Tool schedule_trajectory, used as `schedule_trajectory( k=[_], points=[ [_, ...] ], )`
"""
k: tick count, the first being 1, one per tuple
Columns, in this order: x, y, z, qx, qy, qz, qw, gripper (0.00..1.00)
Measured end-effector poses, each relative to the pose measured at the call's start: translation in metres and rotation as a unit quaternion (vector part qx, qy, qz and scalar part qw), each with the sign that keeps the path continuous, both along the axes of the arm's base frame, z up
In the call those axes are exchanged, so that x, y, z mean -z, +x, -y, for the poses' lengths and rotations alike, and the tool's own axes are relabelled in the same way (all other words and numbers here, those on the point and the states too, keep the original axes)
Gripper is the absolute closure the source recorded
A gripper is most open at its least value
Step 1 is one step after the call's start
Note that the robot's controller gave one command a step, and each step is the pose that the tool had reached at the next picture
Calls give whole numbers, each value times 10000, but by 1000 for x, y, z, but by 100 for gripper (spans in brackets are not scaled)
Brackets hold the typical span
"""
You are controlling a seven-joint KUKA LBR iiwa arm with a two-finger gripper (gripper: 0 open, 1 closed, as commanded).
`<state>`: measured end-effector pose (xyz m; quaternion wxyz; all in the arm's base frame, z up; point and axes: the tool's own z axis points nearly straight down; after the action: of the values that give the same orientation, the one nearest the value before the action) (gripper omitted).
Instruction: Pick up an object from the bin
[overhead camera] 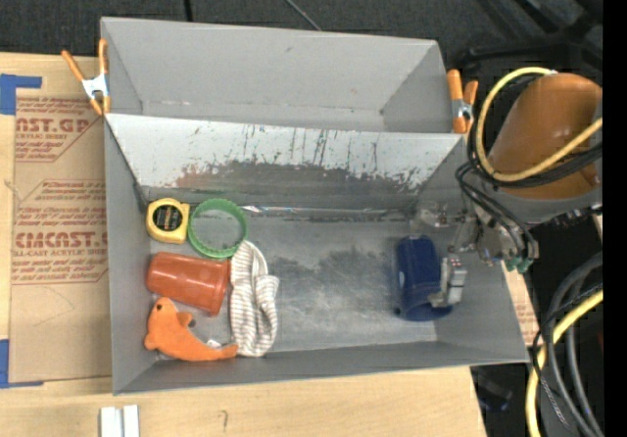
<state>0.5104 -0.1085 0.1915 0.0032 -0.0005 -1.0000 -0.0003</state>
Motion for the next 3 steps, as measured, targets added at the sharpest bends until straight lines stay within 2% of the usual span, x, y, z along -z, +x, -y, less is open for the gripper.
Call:
schedule_trajectory(
  k=[1,2,3],
  points=[
    [-4,2,0,-6,-6,39,10000,0],
    [35,-11,15,-130,-11,82,9999,0],
    [69,-10,16,-154,2,10,9999,0]
  ],
)
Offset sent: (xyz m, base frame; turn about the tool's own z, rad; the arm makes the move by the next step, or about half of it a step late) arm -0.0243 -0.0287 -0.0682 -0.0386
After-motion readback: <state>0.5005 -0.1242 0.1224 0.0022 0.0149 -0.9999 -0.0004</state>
